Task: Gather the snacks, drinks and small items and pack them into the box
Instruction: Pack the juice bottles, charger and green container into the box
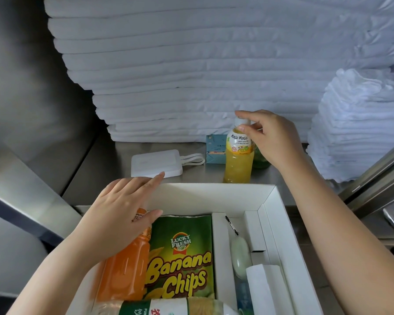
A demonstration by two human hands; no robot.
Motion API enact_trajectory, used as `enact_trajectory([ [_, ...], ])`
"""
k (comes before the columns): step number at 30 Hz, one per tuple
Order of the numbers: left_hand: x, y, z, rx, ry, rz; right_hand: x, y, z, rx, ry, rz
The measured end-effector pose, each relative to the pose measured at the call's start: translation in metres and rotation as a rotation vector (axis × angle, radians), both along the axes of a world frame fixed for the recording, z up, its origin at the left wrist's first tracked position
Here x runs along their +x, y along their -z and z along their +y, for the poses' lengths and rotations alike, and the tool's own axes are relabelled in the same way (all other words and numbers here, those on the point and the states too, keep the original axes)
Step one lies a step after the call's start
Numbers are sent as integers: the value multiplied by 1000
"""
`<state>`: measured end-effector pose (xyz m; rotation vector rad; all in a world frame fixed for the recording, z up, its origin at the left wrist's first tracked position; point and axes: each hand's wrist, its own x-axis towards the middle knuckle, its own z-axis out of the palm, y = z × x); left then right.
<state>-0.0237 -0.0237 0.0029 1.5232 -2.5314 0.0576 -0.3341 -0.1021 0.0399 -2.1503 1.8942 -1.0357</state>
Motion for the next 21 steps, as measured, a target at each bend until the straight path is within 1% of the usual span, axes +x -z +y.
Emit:
enact_trajectory([
  [10,-1,0,0,2,2,9,7,4,11,-11,-16,-104],
  [11,0,0,0,0,5,5,6,5,12,28,-49,-121],
  [14,0,1,0,4,6,8,5,9,19,228,-174,-184],
  [16,0,1,0,-19,11,3,4,13,22,263,-186,-129],
  [21,-1,1,-1,-71,24,-26,0,17,24,194,-134,-24],
])
